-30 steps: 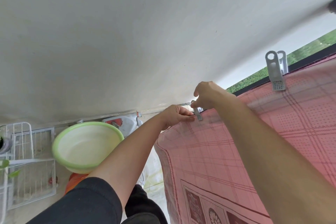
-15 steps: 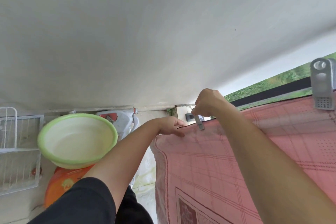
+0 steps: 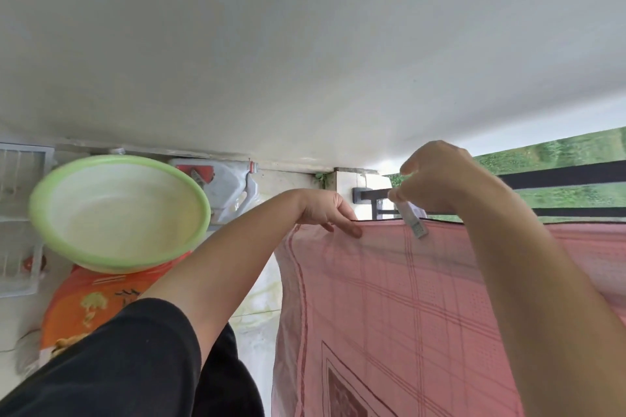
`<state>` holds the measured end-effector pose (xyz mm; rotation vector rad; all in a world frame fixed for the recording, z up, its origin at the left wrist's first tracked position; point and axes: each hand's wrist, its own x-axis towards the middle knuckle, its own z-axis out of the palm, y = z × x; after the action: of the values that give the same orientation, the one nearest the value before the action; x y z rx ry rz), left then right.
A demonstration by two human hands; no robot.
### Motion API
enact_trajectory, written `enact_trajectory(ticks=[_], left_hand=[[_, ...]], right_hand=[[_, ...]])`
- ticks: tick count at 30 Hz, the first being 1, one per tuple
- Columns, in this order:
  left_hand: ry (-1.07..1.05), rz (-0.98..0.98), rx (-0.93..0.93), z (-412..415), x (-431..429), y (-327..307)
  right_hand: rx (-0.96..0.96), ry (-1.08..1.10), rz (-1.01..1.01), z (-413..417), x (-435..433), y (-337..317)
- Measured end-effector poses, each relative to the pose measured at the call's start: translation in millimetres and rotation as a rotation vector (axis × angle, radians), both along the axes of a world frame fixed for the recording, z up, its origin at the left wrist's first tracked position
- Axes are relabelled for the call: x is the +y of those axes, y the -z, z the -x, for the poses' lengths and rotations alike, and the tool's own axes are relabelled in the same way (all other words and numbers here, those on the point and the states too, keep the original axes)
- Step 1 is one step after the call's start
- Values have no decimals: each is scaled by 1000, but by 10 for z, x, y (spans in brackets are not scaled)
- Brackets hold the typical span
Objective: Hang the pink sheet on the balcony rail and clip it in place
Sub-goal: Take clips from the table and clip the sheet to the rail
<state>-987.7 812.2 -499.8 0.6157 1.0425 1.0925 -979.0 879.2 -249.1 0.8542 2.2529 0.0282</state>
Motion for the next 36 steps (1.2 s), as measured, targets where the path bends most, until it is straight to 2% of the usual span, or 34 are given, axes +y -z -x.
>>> enact_trajectory(ticks=[4, 7, 9, 15, 24, 31, 36], left_hand=[[-33, -32, -32, -42, -26, 89], [-11, -36, -28, -47, -86, 144], [-38, -33, -4, -52, -113, 152], [-168, -21, 62, -30, -129, 150], [-169, -2, -24, -131, -143, 238], [-149, 9, -10, -142, -154, 212], [-165, 27, -22, -158, -155, 225]], right_hand=[[227, 162, 113, -66, -10, -54], [424, 205, 79, -25, 44, 143], [478, 237, 88, 9, 59, 308], [421, 266, 30, -68, 114, 853], [341, 243, -3, -177, 111, 1144], [414, 206, 51, -190, 97, 1148], [539, 211, 79, -188, 84, 1131]])
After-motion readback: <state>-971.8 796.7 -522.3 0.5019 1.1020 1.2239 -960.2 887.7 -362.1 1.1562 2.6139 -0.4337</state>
